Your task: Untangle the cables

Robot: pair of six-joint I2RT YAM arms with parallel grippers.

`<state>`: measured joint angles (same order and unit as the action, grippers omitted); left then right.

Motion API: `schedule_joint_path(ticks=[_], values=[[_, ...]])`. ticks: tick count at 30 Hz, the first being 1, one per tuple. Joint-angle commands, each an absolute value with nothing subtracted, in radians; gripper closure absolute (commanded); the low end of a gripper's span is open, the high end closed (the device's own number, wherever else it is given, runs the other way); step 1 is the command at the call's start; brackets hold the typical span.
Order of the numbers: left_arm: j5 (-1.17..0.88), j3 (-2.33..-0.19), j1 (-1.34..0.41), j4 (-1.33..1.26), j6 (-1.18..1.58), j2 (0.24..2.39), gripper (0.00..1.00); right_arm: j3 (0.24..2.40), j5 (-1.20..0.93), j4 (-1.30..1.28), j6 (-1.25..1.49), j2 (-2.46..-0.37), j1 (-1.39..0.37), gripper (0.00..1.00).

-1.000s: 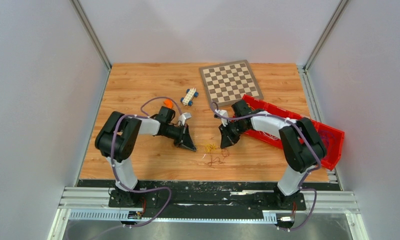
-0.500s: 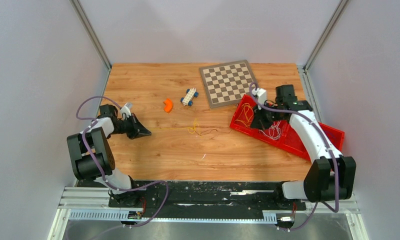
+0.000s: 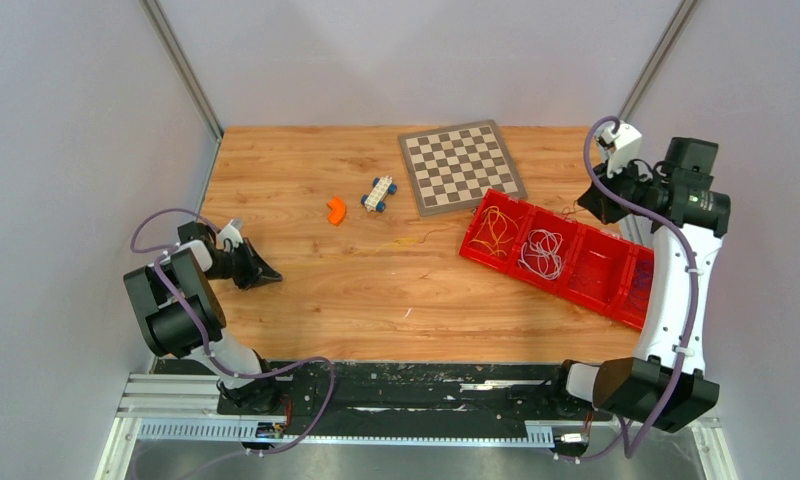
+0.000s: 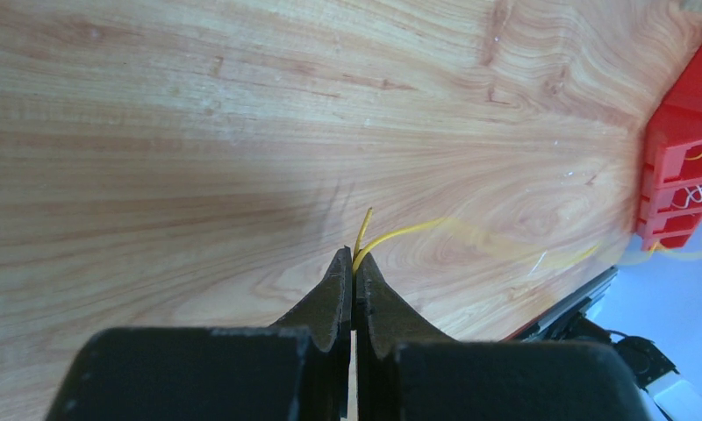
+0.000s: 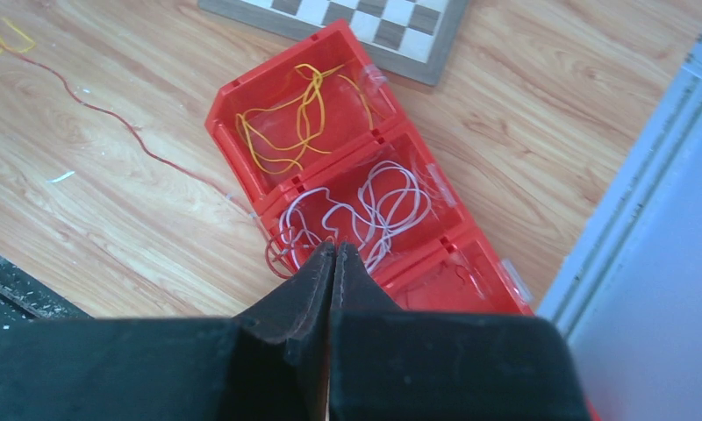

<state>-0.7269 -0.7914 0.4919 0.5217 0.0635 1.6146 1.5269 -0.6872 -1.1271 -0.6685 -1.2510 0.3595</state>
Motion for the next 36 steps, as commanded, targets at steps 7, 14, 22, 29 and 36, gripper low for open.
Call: schedule_joint_path(ticks=[7, 14, 22, 29, 36], values=[[-0.670, -0.827, 0.508, 0.544, 0.001, 1.638, 1.00, 1.742, -0.802, -1.240, -0.755, -1.272, 0.606, 1.00], [-0.659, -0.831, 0.511, 0.544, -0.027, 1.640, 1.00, 1.929, -0.875, -1.250, -0.732, -1.381, 0.805, 1.00], [-0.702, -0.839, 0.510, 0.545, -0.011, 1.641, 1.00, 1.939, -0.883, -1.257, -0.758, -1.414, 0.835, 1.00], [-0.873, -0.853, 0.436, 0.543, 0.031, 1.563, 1.00, 1.834, -0.868, -1.260, -0.786, -1.385, 0.835, 1.00], [-0.878, -0.836, 0.262, 0.430, 0.100, 1.415, 1.00, 1.720, -0.849, -1.266, -0.818, -1.343, 0.833, 1.00]])
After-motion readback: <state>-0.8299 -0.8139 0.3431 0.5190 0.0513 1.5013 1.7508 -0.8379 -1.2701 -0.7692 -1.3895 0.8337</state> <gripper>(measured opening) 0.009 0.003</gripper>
